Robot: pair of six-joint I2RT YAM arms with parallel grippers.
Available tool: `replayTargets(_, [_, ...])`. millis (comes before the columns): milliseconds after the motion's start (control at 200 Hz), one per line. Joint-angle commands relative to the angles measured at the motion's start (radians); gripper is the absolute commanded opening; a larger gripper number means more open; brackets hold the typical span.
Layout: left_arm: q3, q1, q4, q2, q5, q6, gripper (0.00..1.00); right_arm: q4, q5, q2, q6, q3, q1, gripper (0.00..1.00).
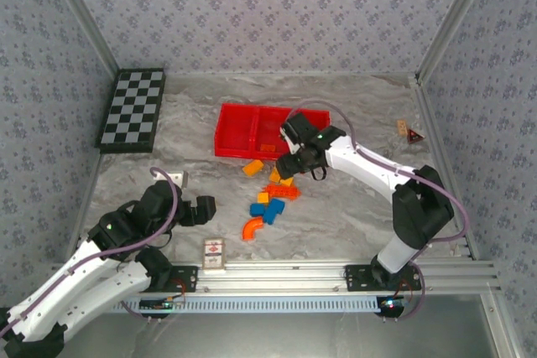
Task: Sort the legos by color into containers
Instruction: Rotate the container at the top-center of the table.
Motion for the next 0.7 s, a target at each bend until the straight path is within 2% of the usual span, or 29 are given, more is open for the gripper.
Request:
replayTargets(0, [0.020, -0.008, 0.000, -0.004, -0.019, -0.006, 1.00, -0.020, 0.005, -0.018, -0.092, -0.013, 0.012, 0.74])
replayTargets(120, [0.021, -0.007, -0.001, -0.005, -0.020, -0.008, 1.00, -0.090, 0.063, 0.052, 0.001, 0.026, -0.011, 0.74])
replayTargets(250, [0.022, -0.009, -0.003, -0.008, -0.022, -0.008, 1.00, -0.167, 0.086, 0.128, 0.272, 0.063, -0.057, 0.71])
replayTargets(395, [0.021, -0.013, -0.006, -0.008, -0.025, -0.011, 1.00, 0.009, 0.022, 0.077, 0.482, -0.074, -0.060, 0.69])
replayTargets(490, [0.022, -0.015, -0.004, -0.008, -0.023, -0.009, 1.00, 0.084, -0.022, 0.065, 0.538, -0.130, -0.067, 0.69])
replayTargets(695, [0.022, -0.019, -0.004, -0.006, -0.026, -0.009, 1.00, 0.094, -0.027, 0.100, 0.484, -0.100, -0.123, 0.71])
